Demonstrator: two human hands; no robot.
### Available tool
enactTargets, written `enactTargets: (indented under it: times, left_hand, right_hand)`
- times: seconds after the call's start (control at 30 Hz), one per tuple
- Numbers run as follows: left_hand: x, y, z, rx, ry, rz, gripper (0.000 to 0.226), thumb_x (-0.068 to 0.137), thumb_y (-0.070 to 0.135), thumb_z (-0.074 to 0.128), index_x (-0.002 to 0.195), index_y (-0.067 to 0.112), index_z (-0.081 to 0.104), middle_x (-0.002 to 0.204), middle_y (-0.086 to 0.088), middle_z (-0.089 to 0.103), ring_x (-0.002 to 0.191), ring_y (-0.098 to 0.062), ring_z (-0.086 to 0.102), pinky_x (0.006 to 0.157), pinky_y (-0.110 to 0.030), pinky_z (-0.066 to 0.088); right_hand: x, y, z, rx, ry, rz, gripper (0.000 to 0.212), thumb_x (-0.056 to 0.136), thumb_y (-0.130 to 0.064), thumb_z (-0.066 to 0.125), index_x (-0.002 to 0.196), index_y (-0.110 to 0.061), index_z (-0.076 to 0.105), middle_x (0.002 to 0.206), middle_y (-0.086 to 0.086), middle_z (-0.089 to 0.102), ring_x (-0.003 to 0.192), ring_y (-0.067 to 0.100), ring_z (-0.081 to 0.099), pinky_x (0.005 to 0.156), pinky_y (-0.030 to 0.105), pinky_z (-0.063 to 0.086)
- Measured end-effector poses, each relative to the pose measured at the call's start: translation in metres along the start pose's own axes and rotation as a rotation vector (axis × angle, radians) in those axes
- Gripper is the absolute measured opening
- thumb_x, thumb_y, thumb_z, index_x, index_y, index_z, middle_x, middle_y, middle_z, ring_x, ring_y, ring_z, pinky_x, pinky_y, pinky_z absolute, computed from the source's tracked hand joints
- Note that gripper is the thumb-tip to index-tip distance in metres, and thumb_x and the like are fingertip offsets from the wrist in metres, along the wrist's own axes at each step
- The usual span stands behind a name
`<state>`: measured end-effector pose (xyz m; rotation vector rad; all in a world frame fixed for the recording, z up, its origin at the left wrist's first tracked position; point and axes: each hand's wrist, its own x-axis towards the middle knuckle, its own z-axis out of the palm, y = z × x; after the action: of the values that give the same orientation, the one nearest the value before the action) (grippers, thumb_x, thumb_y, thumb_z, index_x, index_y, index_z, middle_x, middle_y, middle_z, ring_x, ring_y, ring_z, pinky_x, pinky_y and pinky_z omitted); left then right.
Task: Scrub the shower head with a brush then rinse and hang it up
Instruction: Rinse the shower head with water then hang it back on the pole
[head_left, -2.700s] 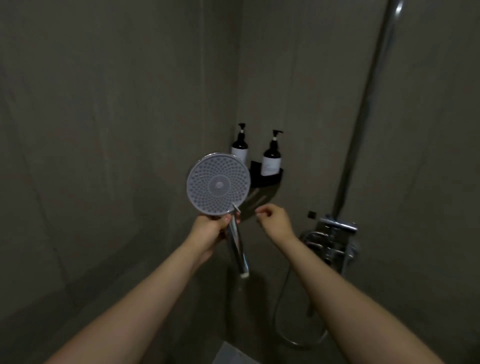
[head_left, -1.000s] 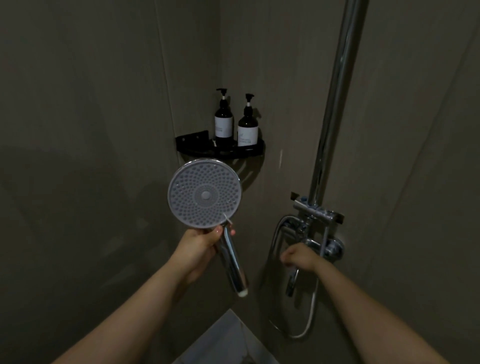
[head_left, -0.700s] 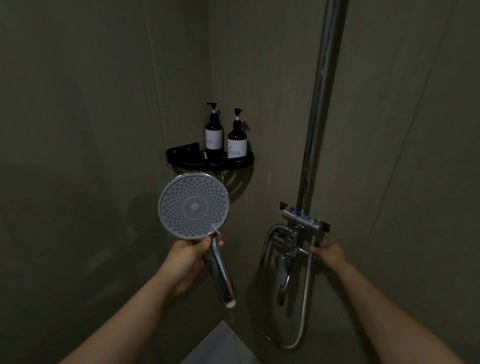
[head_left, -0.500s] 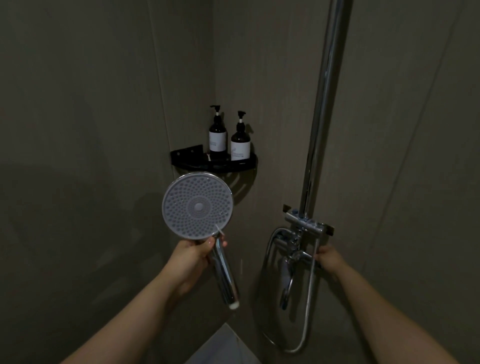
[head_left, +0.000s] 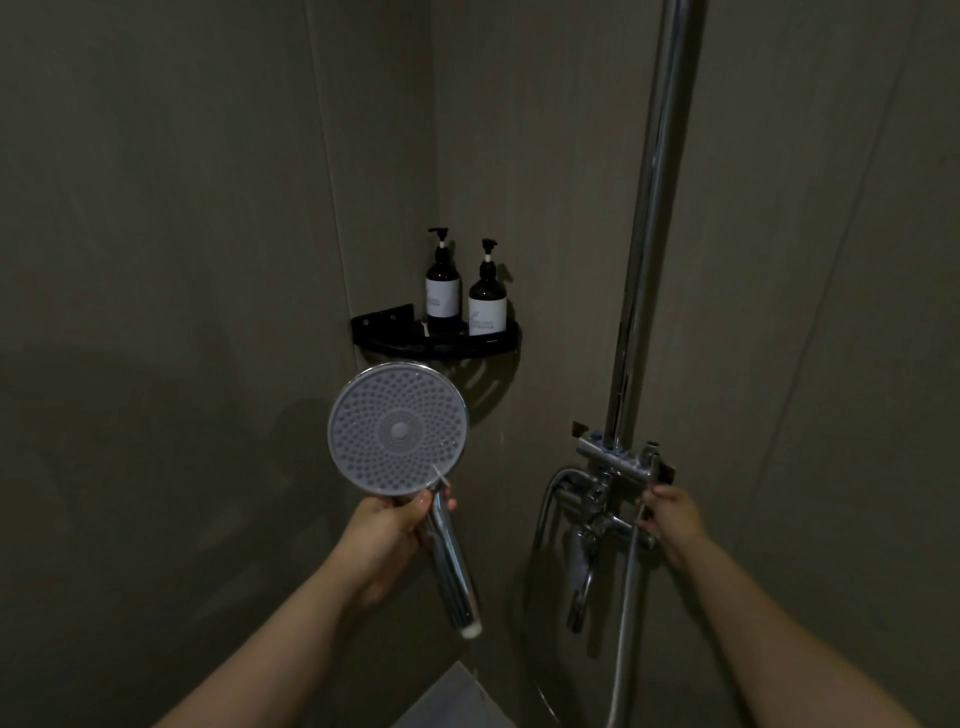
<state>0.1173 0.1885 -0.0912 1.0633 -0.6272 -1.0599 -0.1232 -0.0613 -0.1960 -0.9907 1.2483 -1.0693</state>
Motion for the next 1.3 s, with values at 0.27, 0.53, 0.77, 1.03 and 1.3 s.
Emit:
enactTargets:
  times: [0.27,0.53,0.77,1.03,1.3]
  left_hand:
    - [0.003,-0.005,-0.002,-0.028,0.001,0.005,0.021,0.092,-0.006,0.041,0.095,0.003,0.06,0.091,-0.009,0.066,0.08,-0.017,0.068,0.067,-0.027,0.057]
    - [0.002,-0.004,0.001,0.008,0.008,0.012,0.02,0.092,-0.006,0.041,0.096,0.0,0.06,0.091,-0.012,0.065,0.082,-0.021,0.065,0.077,-0.032,0.055]
    - [-0.002,0.009,-0.01,0.018,0.034,0.04,0.021,0.092,-0.006,0.04,0.094,0.002,0.059,0.09,-0.012,0.063,0.082,-0.021,0.063,0.066,-0.024,0.058]
    - [0.002,0.03,-0.005,-0.034,0.048,0.061,0.02,0.093,-0.003,0.041,0.092,0.005,0.059,0.083,-0.006,0.064,0.072,-0.013,0.066,0.059,-0.024,0.055]
    - [0.001,0.083,0.008,-0.105,0.009,0.213,0.019,0.095,0.006,0.041,0.087,0.012,0.057,0.069,0.003,0.068,0.066,-0.009,0.066,0.054,-0.023,0.055]
  right_hand:
    - [-0.009,-0.035,0.008,0.005,-0.171,0.077,0.034,0.097,-0.026,0.046,0.13,-0.025,0.04,0.116,0.007,0.046,0.078,0.021,0.049,0.061,0.033,0.049]
    - [-0.002,-0.045,0.027,-0.215,0.136,0.017,0.032,0.096,-0.023,0.046,0.126,-0.013,0.051,0.113,0.016,0.051,0.071,0.022,0.05,0.054,0.029,0.044]
    - [-0.009,-0.054,0.02,-0.357,0.459,-0.254,0.028,0.092,-0.014,0.05,0.114,0.003,0.049,0.123,0.03,0.054,0.111,0.044,0.054,0.093,0.043,0.042]
    - [-0.035,-0.087,0.006,-0.515,0.203,-0.505,0.023,0.095,-0.022,0.049,0.1,0.0,0.048,0.087,0.02,0.056,0.09,0.036,0.057,0.072,0.036,0.04]
    - [-0.089,-0.13,0.061,-0.477,-0.184,-0.548,0.012,0.098,-0.016,0.04,0.109,-0.014,0.038,0.086,0.001,0.047,0.075,0.016,0.049,0.056,0.023,0.036]
